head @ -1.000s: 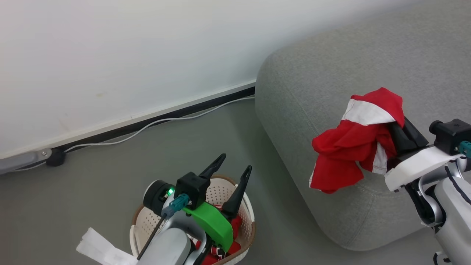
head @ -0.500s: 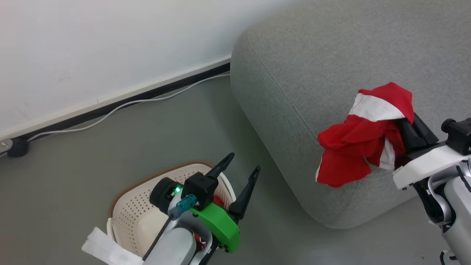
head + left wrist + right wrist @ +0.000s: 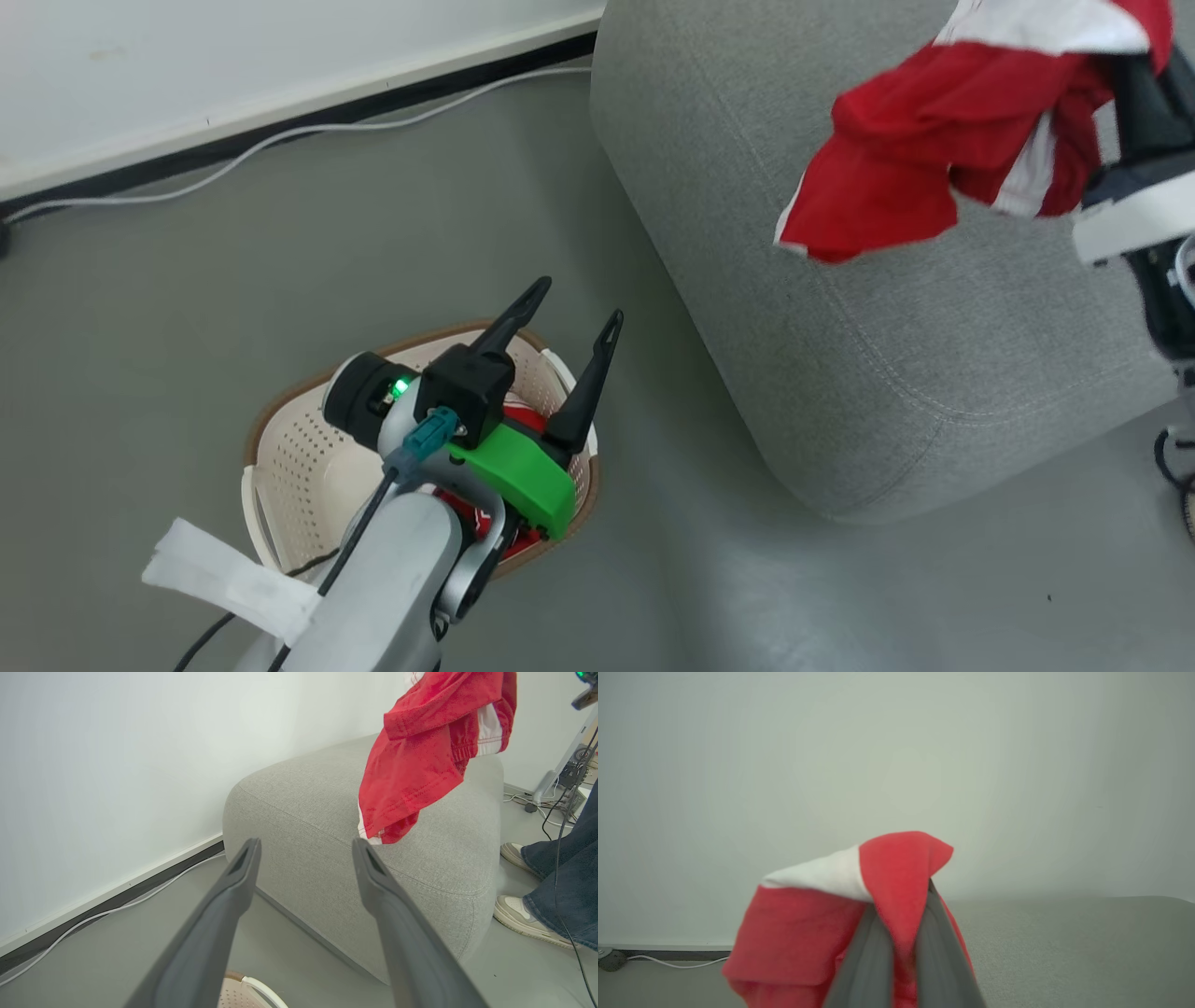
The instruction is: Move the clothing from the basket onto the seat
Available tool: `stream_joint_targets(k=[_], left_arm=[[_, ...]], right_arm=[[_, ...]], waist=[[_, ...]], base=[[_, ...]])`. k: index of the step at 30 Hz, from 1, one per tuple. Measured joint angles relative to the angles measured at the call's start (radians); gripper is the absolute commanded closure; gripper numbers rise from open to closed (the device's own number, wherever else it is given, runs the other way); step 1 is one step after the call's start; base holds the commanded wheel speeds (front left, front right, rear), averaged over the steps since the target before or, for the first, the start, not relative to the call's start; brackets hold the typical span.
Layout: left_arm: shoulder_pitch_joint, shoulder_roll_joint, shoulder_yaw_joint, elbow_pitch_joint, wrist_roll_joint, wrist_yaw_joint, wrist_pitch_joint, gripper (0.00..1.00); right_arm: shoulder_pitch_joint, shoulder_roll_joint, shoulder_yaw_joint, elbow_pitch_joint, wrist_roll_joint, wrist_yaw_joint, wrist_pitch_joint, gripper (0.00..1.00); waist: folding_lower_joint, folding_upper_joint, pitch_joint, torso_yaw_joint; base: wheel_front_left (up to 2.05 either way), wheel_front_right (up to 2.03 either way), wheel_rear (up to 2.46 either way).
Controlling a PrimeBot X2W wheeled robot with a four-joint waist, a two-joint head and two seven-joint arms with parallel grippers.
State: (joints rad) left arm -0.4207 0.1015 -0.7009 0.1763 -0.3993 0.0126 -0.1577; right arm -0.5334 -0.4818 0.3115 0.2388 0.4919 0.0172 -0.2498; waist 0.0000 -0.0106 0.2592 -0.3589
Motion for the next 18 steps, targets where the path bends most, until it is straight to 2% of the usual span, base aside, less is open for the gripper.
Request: stream_joint_targets(k=[7, 12, 18], left_arm=[[-0.051, 0.022, 0.013, -0.054, 0.042, 0.017, 0.028, 0.00], [-0.074, 0.028, 0.017, -0.095, 0.057, 0.025, 0.044, 0.00], [-0.087, 0.045, 0.015, -0.125, 0.072, 0.025, 0.044, 0.00]], right_arm=[[-0.219, -0.019, -0.057, 0.038, 0.004, 0.000, 0.024, 1.00], [-0.356, -0.063, -0.139, 0.076, 0.030, -0.011, 0.032, 1.00], [-0.409, -0.091, -0.198, 0.175, 0.071, -0.028, 0.043, 1.00]], waist=[[0.0000, 0.0000, 0.095, 0.034], [0.0000, 0.0000, 0.163, 0.064], [0.0002, 0.0000, 0.236, 0.110]], base=[[0.00, 0.00, 0.00], [0.00, 0.00, 0.00], [0.00, 0.00, 0.00]])
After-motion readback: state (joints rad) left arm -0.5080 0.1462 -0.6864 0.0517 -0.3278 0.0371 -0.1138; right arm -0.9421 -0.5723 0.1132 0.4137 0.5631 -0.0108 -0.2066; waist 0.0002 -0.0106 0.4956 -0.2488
